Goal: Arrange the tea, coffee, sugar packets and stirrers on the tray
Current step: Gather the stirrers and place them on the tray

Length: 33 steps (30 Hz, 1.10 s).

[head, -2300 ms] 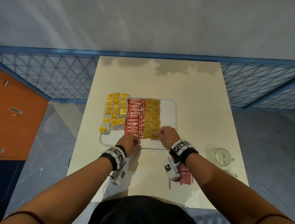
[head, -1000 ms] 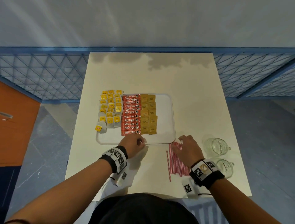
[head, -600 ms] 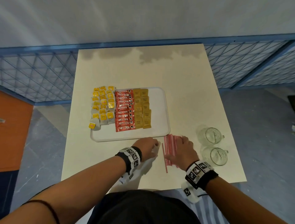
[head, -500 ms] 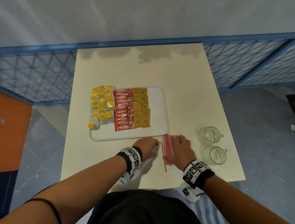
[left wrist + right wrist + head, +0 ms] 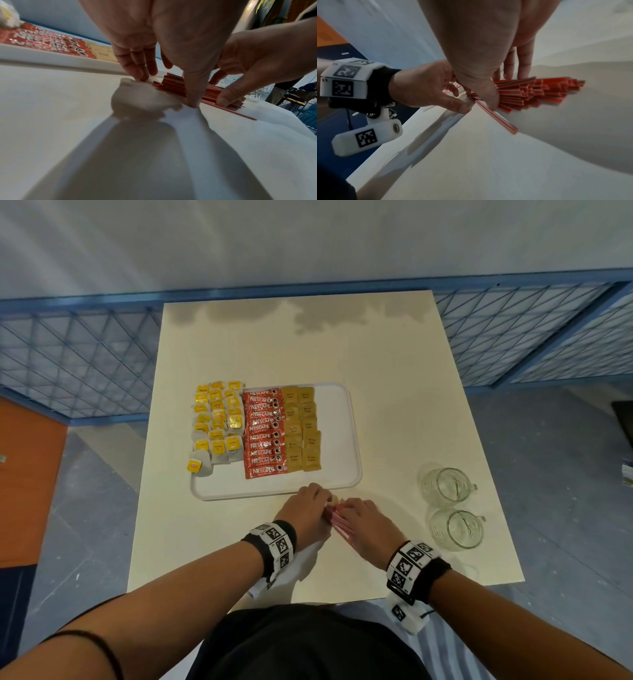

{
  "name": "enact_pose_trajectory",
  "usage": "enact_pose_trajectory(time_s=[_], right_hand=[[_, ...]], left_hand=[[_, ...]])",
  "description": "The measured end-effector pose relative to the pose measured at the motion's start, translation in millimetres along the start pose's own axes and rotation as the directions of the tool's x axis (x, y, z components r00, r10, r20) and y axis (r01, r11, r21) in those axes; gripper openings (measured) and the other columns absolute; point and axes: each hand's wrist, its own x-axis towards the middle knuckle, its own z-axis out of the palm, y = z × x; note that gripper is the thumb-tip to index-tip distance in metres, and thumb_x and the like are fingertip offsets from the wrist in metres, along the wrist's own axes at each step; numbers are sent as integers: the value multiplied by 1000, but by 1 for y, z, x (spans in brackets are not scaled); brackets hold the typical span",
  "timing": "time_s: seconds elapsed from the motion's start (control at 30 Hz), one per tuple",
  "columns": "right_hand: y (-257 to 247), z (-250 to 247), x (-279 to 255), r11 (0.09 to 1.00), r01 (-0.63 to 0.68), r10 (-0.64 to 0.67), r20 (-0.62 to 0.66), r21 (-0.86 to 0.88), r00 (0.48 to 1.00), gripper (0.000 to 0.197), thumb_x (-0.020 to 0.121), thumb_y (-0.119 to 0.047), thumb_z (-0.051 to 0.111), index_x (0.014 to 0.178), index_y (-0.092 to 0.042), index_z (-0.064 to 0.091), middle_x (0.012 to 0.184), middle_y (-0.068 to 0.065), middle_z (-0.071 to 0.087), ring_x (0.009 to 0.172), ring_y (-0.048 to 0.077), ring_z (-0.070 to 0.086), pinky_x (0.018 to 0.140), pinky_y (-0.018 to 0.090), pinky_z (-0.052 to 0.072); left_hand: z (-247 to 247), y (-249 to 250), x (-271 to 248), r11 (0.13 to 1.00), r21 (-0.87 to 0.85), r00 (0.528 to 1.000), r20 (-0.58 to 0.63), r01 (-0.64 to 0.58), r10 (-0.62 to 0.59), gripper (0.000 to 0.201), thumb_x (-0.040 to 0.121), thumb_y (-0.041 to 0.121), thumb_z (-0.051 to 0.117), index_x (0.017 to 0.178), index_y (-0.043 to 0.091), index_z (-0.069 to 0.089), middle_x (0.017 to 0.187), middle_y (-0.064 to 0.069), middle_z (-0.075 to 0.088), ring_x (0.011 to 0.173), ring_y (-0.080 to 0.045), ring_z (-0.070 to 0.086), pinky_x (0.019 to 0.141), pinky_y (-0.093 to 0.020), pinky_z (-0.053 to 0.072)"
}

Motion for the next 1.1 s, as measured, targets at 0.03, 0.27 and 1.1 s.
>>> enact_pose_trajectory(time_s=[0.03, 0.27, 1.1], right_hand=[[-1, 0, 1, 1000, 28, -28, 7, 6, 1000, 62, 89, -13, 70, 146, -17, 46, 145, 4, 46, 123, 29, 48, 100, 38, 48], [4, -9, 1, 996, -88, 88, 6, -24, 996, 74, 76, -55, 77, 133, -17, 50, 129, 3, 51, 110, 26, 52, 92, 40, 49], [-7, -15, 25, 1000, -21, 21, 20, -12, 1000, 21, 98, -30, 58, 116, -20, 65, 106, 1, 59, 100, 23, 56, 76, 34, 42]], left_hand=[[2, -4, 0, 1000, 22, 1000, 13, -19, 19, 51, 78, 33, 68, 124, 21, 50, 124, -1, 51, 107, -22, 51, 90, -34, 48], [6, -13, 1, 986, 132, 993, 78, -102, 92, 61, 80, 43, 70, 134, 26, 48, 131, 1, 51, 114, -22, 50, 98, -39, 46], [-13, -7, 4, 966, 236, 987, 141, -109, 77, 21, 96, 32, 59, 110, 18, 65, 102, -4, 61, 95, -23, 56, 76, -30, 37]])
